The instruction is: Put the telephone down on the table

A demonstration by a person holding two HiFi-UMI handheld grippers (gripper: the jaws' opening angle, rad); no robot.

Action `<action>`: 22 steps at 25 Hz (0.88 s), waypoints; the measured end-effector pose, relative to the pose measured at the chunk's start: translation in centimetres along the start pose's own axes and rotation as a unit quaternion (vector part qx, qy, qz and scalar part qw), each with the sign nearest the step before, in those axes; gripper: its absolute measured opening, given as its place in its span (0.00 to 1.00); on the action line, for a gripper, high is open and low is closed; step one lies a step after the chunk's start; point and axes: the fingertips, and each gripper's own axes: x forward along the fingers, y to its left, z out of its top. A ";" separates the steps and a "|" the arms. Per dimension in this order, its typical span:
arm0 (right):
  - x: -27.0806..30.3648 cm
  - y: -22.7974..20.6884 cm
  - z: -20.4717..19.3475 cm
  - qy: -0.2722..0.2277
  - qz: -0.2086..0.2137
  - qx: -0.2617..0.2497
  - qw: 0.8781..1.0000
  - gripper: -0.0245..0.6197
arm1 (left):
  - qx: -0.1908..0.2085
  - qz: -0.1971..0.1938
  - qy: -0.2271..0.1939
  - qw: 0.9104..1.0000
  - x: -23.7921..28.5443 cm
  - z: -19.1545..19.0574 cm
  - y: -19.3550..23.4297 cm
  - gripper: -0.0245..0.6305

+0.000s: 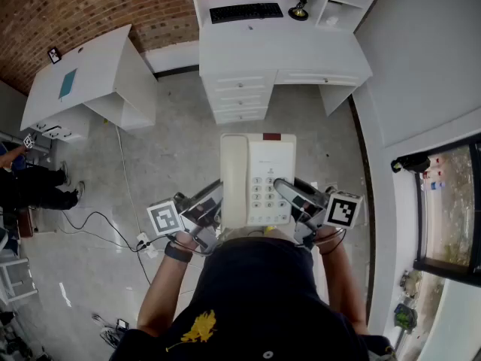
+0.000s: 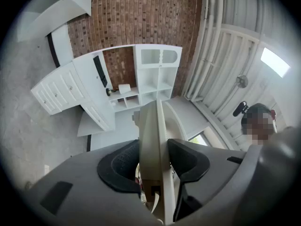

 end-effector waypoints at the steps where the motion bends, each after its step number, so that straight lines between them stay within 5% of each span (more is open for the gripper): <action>1: 0.0 0.0 0.1 -0.001 0.001 -0.001 1.000 0.38 | 0.000 0.000 0.001 1.000 0.1 0.0 0.0 0.34; 22: 2.6 2.4 -4.1 -0.034 -0.026 -0.005 0.999 0.38 | 0.002 -0.011 0.013 1.000 -5.3 0.8 -0.3 0.34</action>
